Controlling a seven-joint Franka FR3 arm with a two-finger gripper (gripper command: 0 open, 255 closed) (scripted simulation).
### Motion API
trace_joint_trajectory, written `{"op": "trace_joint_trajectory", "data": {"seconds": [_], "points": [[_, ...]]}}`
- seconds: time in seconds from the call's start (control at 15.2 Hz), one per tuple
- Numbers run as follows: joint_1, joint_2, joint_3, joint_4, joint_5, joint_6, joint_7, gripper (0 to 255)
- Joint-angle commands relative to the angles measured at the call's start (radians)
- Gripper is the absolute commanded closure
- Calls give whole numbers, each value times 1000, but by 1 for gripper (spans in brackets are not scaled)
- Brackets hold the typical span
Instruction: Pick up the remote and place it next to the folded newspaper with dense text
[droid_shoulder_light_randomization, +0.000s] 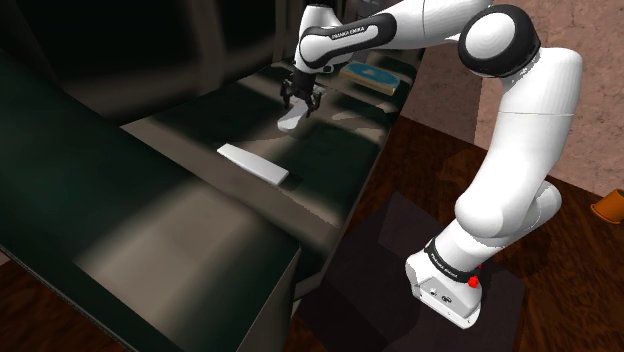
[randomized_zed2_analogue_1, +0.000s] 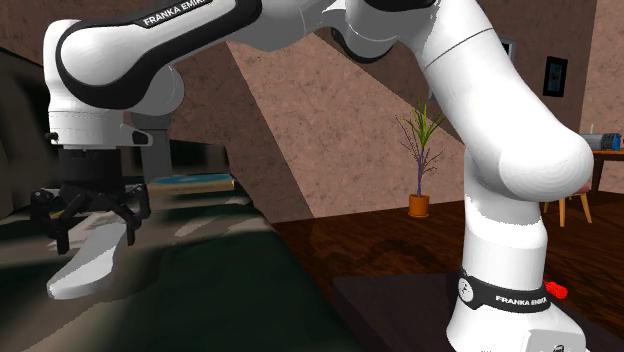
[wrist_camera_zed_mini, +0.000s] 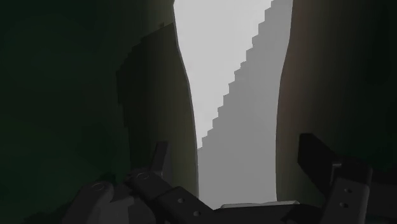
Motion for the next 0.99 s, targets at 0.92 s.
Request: {"op": "trace_joint_trajectory", "data": {"seconds": [0.92], "points": [[-8,-51,13,56,26,-103,-16,0]]}}
